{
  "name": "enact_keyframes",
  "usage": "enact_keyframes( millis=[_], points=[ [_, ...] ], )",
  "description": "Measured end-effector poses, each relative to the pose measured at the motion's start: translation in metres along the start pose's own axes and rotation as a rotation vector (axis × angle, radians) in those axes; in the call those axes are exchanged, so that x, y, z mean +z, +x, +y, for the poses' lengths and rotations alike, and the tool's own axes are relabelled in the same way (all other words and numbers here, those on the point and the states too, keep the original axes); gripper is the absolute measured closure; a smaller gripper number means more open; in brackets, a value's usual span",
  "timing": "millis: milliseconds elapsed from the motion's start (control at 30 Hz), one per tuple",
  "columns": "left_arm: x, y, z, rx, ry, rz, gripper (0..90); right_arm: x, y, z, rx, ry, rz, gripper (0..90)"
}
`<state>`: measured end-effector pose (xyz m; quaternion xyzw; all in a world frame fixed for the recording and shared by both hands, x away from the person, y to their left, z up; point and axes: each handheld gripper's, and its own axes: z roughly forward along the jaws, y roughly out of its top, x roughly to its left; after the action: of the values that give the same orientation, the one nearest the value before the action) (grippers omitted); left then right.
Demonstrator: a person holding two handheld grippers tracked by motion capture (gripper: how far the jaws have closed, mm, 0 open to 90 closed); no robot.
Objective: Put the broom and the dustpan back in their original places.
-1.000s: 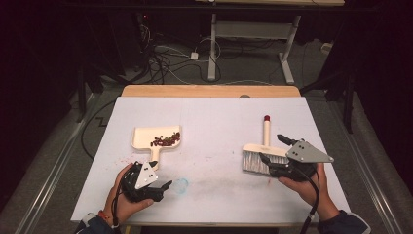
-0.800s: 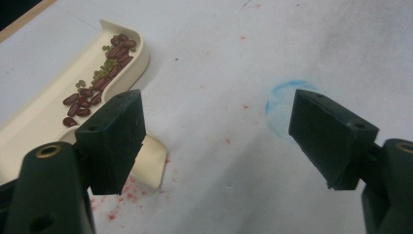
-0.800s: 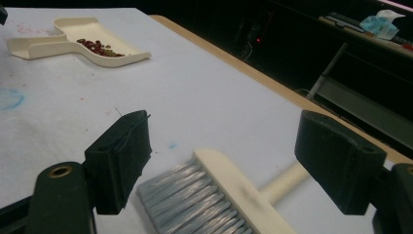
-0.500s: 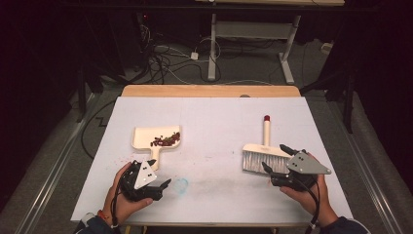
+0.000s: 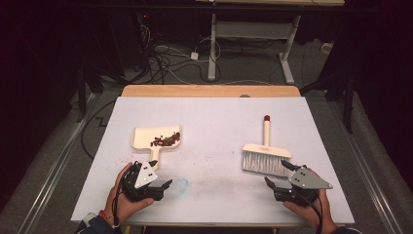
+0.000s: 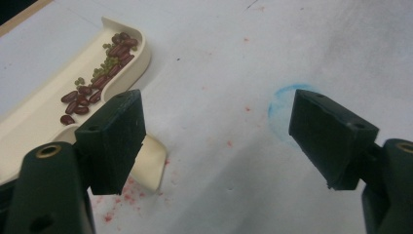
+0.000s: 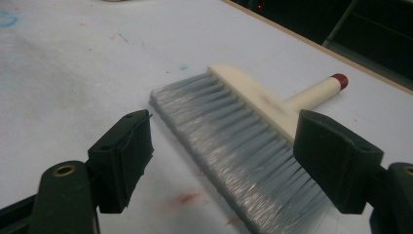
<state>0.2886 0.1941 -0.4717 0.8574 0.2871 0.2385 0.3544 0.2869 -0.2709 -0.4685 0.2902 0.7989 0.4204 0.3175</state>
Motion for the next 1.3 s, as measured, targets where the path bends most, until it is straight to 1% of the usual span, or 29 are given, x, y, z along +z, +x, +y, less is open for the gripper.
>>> enact_keyframes(
  millis=[33, 67, 133, 200, 300, 400, 500, 667, 867, 1033, 1167, 1300],
  points=[
    [0.0002, -0.0003, 0.0001, -0.002, 0.001, -0.001, 20.7, -0.0009, 0.0006, -0.0007, 0.015, -0.002, 0.006, 22.5],
    [-0.0001, -0.0008, 0.0005, 0.001, 0.001, 0.000, 20.6, -0.0020, 0.0013, -0.0008, 0.018, -0.004, 0.002, 22.4],
    [-0.0009, -0.0027, 0.0017, 0.010, -0.005, -0.001, 20.6, -0.0051, 0.0027, 0.0001, 0.010, -0.022, 0.001, 22.5],
    [-0.0015, -0.0041, 0.0018, 0.019, -0.003, -0.001, 20.3, -0.0066, 0.0032, 0.0017, 0.000, -0.023, -0.003, 22.4],
    [-0.0028, -0.0044, 0.0008, 0.013, -0.004, 0.000, 19.4, -0.0082, 0.0032, 0.0043, -0.003, -0.028, -0.015, 22.5],
    [-0.0038, -0.0038, -0.0004, 0.012, -0.003, 0.003, 19.4, -0.0076, 0.0030, 0.0056, 0.003, -0.034, -0.008, 23.1],
    [-0.0042, -0.0026, -0.0001, 0.008, -0.009, 0.006, 19.4, -0.0059, 0.0039, 0.0062, -0.003, -0.026, -0.004, 22.9],
    [-0.0036, -0.0041, 0.0009, 0.014, -0.003, 0.005, 19.4, -0.0069, 0.0034, 0.0057, 0.004, -0.034, -0.003, 22.8],
    [-0.0039, -0.0051, 0.0019, 0.012, 0.001, 0.008, 19.4, -0.0076, 0.0040, 0.0070, -0.007, -0.038, -0.011, 22.8],
    [-0.0033, -0.0031, 0.0021, 0.003, -0.003, 0.009, 19.4, -0.0066, 0.0017, 0.0069, 0.008, -0.035, -0.017, 22.8],
    [-0.0014, -0.0023, 0.0026, 0.009, 0.004, 0.009, 19.4, -0.0064, 0.0015, 0.0071, -0.003, -0.034, -0.015, 22.7],
    [0.0006, -0.0011, 0.0035, 0.002, 0.004, 0.008, 19.4, -0.0047, 0.0004, 0.0070, -0.002, -0.029, -0.010, 22.6]
  ],
)
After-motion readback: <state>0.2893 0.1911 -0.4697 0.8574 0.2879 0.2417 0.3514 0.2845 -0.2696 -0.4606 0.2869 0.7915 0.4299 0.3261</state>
